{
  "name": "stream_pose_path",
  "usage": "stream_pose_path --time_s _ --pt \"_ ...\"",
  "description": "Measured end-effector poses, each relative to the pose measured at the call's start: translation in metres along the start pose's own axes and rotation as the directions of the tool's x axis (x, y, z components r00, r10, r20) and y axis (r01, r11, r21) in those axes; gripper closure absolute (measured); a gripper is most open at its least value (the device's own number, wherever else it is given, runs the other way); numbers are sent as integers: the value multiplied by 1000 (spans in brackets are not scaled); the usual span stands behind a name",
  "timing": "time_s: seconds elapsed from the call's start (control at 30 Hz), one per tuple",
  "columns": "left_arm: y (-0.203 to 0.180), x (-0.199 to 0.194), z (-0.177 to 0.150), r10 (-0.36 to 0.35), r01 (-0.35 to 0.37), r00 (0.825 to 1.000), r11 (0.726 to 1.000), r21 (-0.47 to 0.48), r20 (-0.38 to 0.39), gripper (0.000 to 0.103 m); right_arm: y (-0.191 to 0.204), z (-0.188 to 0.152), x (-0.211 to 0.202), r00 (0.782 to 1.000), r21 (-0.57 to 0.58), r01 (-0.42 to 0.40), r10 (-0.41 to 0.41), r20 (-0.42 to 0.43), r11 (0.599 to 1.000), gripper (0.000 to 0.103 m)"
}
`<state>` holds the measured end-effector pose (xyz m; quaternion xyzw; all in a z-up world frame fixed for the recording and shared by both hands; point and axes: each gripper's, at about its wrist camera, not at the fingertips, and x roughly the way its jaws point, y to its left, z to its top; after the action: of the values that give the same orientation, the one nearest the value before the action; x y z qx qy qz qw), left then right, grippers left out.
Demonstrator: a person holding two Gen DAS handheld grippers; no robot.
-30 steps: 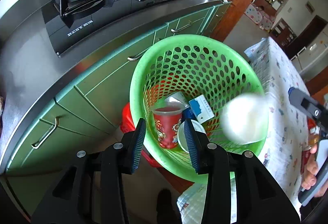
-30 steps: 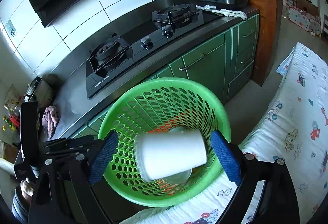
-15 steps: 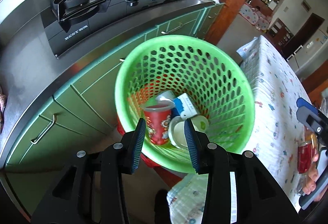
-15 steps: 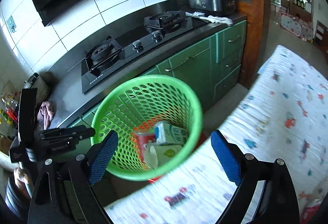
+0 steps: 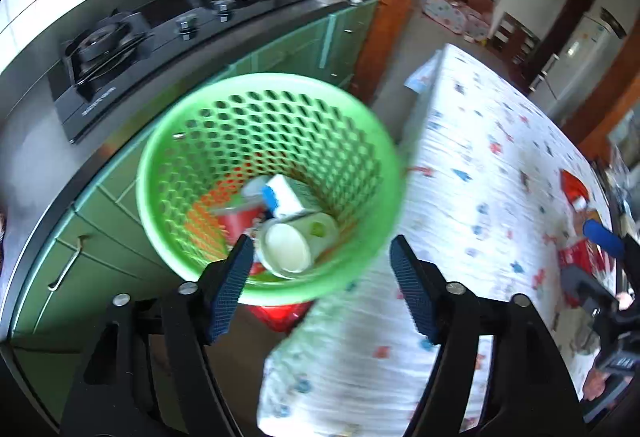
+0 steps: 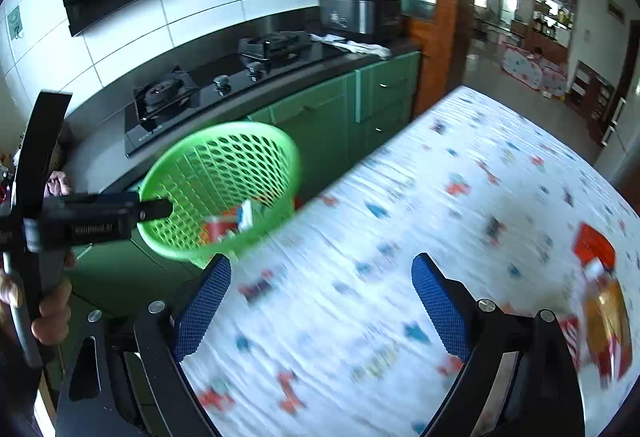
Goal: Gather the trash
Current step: 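Move both tools back toward the table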
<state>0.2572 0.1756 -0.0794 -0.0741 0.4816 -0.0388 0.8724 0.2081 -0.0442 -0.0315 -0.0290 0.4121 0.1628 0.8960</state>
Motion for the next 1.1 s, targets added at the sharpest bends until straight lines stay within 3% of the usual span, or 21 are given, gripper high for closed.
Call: stream_pose_path --time_s 0.07,0.33,0.63,0.83,0.93,1.1 --pt "-15 -1 -2 -5 4 1000 1000 21 5 23 -14 -16 -14 1000 28 17 -17 -1 999 14" --pt "-83 1 -17 -69 71 997 990 125 -20 22 -75 -77 -65 991 138 137 -136 -14 981 14" --pt "-153 1 -33 -166 177 984 962 208 -72 21 -152 -154 -121 952 278 305 -297 -73 911 14" --pt "-213 0 -58 -276 304 952 905 297 -134 22 -194 -199 -138 926 350 378 -350 -143 857 16" --pt "-243 -3 -74 -328 366 930 863 348 -166 24 -207 -212 -139 929 382 371 -337 -156 846 16" --pt "-286 -9 -104 -402 468 884 778 420 -239 38 -219 -224 -127 940 404 339 -290 -179 850 20"
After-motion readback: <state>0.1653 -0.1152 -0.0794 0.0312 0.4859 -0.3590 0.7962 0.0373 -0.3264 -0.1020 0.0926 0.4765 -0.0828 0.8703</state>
